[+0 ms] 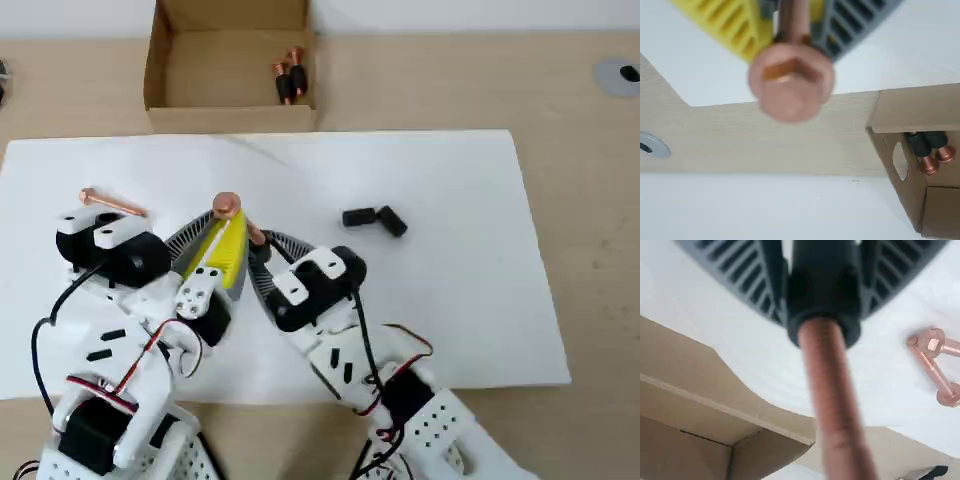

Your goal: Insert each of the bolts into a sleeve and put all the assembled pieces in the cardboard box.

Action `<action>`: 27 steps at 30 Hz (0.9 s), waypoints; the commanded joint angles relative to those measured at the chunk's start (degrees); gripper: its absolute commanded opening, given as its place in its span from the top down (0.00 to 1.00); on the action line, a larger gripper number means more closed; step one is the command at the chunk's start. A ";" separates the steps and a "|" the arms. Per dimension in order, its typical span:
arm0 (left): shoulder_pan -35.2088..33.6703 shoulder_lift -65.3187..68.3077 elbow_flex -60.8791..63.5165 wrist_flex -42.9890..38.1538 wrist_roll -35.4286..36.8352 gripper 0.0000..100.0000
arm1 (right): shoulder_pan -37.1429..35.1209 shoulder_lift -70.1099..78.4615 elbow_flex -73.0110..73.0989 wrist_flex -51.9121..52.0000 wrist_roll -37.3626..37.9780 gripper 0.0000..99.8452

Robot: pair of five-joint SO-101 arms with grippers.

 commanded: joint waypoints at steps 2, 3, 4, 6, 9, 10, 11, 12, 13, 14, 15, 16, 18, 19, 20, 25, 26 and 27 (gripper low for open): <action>0.35 -0.31 0.00 -1.14 -0.62 0.99 | -0.48 -1.19 -0.40 0.00 -0.44 0.99; 0.35 -0.31 0.00 -1.14 -0.70 0.99 | -0.48 -1.19 -0.40 0.00 -0.44 0.99; 0.35 -0.31 0.09 -1.14 -1.41 0.99 | -0.48 -1.19 -0.40 0.00 -0.44 0.99; 0.35 -0.31 0.35 -1.05 -2.73 0.99 | -0.48 -1.27 -0.40 0.00 -0.44 0.99; 0.35 -0.31 0.62 -1.05 -2.99 0.99 | -0.48 -1.54 -0.40 0.00 -0.44 0.99; 0.35 -0.31 0.62 -1.05 -2.99 0.99 | -0.48 -2.15 -0.31 0.00 -0.44 0.99; 0.35 -0.31 0.62 -1.05 -2.99 0.99 | -0.48 -2.77 -0.22 0.18 -0.44 0.99; 0.35 -0.31 0.62 -1.05 -2.99 0.99 | -0.48 -3.21 -0.22 0.26 -0.44 0.99; 0.35 -0.31 0.62 -1.05 -2.99 0.99 | -0.48 -3.65 -0.22 0.26 -0.44 0.99; 0.35 -0.31 0.62 -1.05 -2.99 0.99 | -0.48 -3.91 -0.22 0.26 -0.44 0.99; 0.35 -0.31 0.62 -1.05 -2.99 0.99 | -0.48 -4.00 -0.22 0.26 -0.44 0.99; 0.44 -0.31 0.62 -1.05 -2.99 0.99 | -0.48 -4.09 -0.22 0.35 -0.44 0.99; 0.62 -0.22 0.62 -0.97 -2.99 0.99 | -0.48 -4.09 -0.22 0.35 -0.44 0.99; 0.70 -0.22 0.70 -0.97 -2.99 0.99 | -0.48 -4.09 -0.22 0.35 -0.44 0.99; 1.05 -0.13 0.70 -0.97 -2.99 0.99 | -0.57 -4.09 -0.22 0.35 -0.44 0.99; 5.98 -0.13 1.67 -0.35 -5.71 0.99 | -0.66 -4.26 -0.22 0.35 -0.44 0.99; 6.59 -0.13 2.02 -0.44 -5.71 0.99 | -0.66 -4.26 -0.22 0.35 -0.44 0.99; 6.95 -0.13 2.29 -0.62 -5.71 0.99 | -0.66 -4.26 -0.22 0.35 -0.44 0.99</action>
